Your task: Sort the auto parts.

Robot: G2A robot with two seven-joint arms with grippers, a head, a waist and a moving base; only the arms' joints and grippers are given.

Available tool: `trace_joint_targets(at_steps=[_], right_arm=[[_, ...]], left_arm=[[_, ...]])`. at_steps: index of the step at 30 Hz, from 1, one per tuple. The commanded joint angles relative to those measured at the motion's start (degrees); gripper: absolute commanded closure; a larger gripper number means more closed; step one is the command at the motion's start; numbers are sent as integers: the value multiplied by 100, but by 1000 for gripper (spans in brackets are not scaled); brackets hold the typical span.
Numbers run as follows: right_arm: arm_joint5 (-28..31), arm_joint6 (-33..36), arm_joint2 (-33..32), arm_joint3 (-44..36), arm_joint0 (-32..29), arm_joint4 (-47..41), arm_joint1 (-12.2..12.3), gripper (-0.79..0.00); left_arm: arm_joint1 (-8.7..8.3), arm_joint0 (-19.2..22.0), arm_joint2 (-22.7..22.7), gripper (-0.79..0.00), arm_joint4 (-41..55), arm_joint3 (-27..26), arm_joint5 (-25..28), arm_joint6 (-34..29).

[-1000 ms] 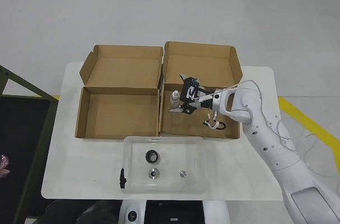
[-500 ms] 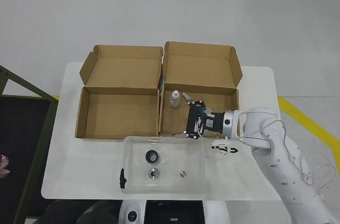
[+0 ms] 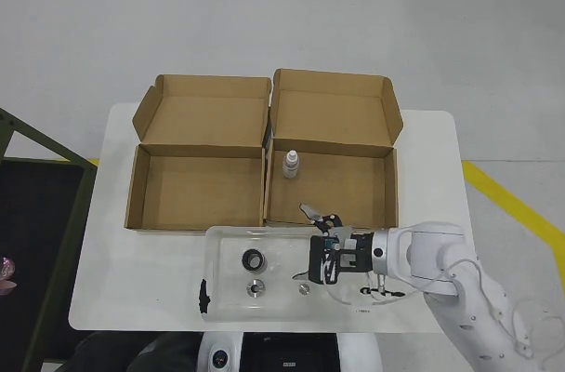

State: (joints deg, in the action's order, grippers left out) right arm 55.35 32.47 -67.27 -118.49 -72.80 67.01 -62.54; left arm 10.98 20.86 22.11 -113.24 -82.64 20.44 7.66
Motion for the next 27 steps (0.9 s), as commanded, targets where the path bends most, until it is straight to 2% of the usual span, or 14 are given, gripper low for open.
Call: trace_joint_targets(at_steps=[1, 11, 27], right_arm=[[9, 60, -27, -101, -127, 68, 27, -785], [42, 451, 118, -585, -513, 462, 128, -785], [-155, 1027, 769, -657, -462, 902, 171, -785]], left_arm=[[0, 0, 0, -785, 0, 0, 0, 0], [0, 0, 0, -785, 0, 0, 0, 0], [0, 0, 0, -785, 0, 0, 0, 0]])
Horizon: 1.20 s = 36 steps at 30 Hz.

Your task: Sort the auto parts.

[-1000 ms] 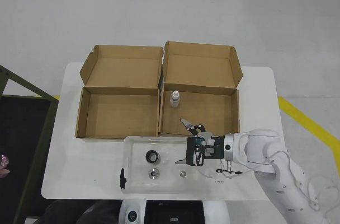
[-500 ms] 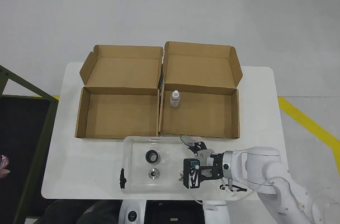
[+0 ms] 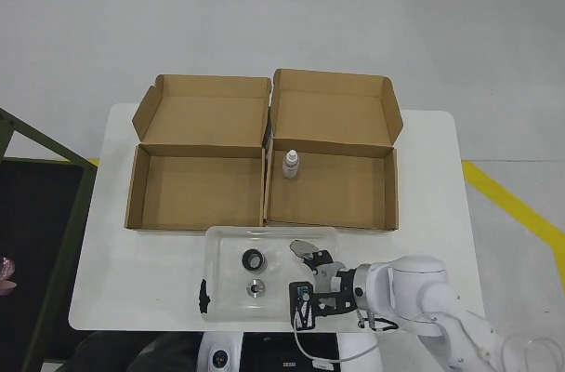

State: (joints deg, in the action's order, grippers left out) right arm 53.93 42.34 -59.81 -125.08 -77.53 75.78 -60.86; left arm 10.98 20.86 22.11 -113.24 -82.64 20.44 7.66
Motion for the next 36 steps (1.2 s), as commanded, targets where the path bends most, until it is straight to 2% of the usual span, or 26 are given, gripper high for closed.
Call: trace_joint_targets(at_steps=[1, 10, 36], right_arm=[[-31, 79, 51, 9, 20, 49, 5, -785], [-211, 465, 242, 88, 130, 369, 24, -785], [-413, 1215, 1327, 526, 679, 738, -32, -686]], left_arm=[[0, 0, 0, -785, 0, 0, 0, 0], [0, 0, 0, -785, 0, 0, 0, 0], [0, 0, 0, -785, 0, 0, 0, 0]])
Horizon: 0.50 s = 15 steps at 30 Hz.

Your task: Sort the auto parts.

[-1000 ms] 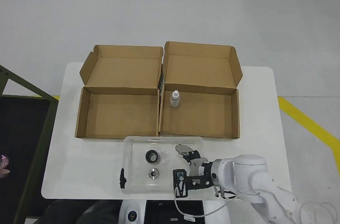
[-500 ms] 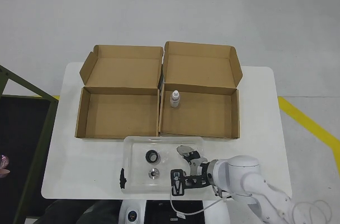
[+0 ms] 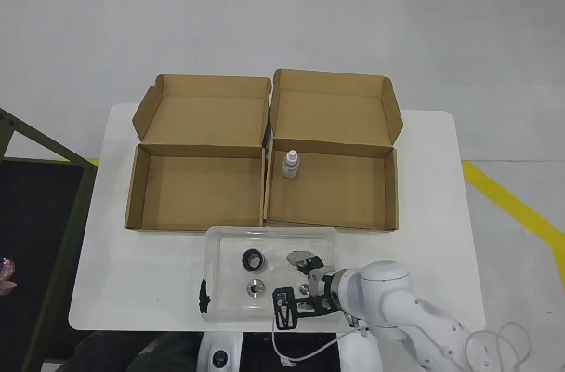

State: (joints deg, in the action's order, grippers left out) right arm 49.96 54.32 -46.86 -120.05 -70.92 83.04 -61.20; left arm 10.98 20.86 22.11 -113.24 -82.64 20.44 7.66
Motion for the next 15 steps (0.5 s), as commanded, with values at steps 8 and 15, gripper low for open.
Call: trace_joint_targets(at_steps=[8, 15], right_arm=[[-150, 150, 254, 143, 165, 29, 37, -650], [-282, 283, 503, 200, 350, 84, 99, -613]], left_arm=[[0, 0, 0, -785, 0, 0, 0, 0], [0, 0, 0, -785, 0, 0, 0, 0]])
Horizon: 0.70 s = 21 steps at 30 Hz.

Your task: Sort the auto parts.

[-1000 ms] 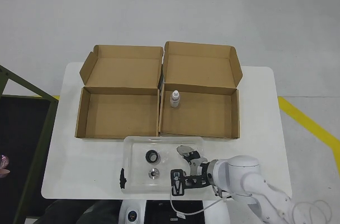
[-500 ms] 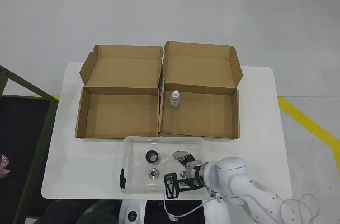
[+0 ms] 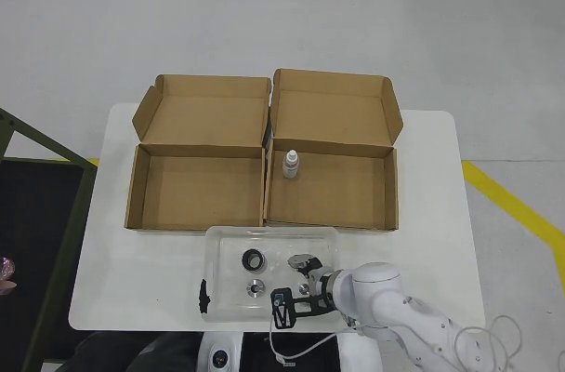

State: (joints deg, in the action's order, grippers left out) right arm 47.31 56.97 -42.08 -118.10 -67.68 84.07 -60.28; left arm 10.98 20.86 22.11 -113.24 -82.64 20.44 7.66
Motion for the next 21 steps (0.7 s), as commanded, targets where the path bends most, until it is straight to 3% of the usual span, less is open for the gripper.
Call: trace_joint_targets(at_steps=[1, 9, 13, 14, 18, 21], right_arm=[[-36, 36, 50, 15, 53, -39, 16, -610], [-167, 167, 290, 106, 253, -172, 91, -557], [-254, 254, 414, 114, 355, -213, 133, -468], [-276, 276, 447, 116, 378, -228, 144, -416], [-343, 343, 597, 108, 475, -298, 184, -379], [-393, 393, 774, 135, 568, -283, 218, -305]], left_arm=[[0, 0, 0, -785, 0, 0, 0, 0], [0, 0, 0, -785, 0, 0, 0, 0], [0, 0, 0, -785, 0, 0, 0, 0], [0, 0, 0, -785, 0, 0, 0, 0], [0, 0, 0, -785, 0, 0, 0, 0], [0, 0, 0, -785, 0, 0, 0, 0]])
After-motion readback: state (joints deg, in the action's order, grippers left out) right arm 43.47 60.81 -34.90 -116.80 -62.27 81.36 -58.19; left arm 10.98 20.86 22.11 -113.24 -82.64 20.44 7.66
